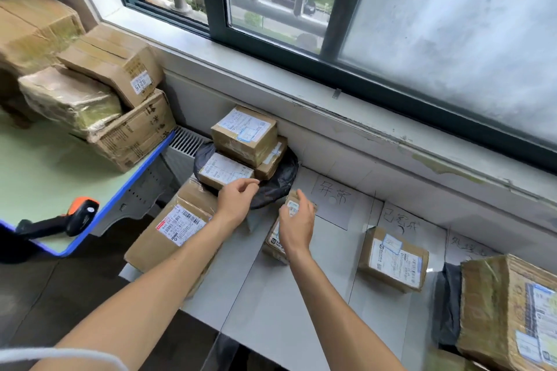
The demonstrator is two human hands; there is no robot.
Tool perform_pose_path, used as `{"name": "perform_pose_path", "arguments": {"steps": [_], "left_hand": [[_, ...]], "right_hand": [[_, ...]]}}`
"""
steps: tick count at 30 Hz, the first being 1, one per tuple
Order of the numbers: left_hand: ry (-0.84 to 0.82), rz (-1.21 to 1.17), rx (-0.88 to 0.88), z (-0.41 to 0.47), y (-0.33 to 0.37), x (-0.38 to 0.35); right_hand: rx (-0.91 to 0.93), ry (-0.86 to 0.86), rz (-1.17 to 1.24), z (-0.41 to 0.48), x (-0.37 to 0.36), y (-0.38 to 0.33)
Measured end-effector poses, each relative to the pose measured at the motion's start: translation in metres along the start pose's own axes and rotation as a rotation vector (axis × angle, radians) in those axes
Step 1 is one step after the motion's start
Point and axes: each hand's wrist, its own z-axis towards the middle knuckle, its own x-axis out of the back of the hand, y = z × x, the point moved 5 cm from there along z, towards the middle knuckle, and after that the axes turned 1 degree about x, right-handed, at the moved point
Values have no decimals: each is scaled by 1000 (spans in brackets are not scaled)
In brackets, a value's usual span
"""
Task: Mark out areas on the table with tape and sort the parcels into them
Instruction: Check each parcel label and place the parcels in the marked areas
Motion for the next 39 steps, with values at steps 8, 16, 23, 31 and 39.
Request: {"name": "perform_pose_path", "arguments": {"steps": [8, 16, 23, 31, 39], "left_hand": [[312, 82, 7, 10, -29, 141], [243, 320, 288, 7, -103, 195], [102, 291, 377, 1, -133, 188], [251, 377, 358, -5, -128, 206], [294, -14, 496, -11, -103, 228]], "right_hand": [[113, -217, -67, -43, -74, -33], [-150, -370, -121, -72, -122, 1], [-517, -500, 116, -99, -141, 29], [-591, -515, 173, -115, -147, 31], [-429, -457, 299, -122, -136, 11]]}}
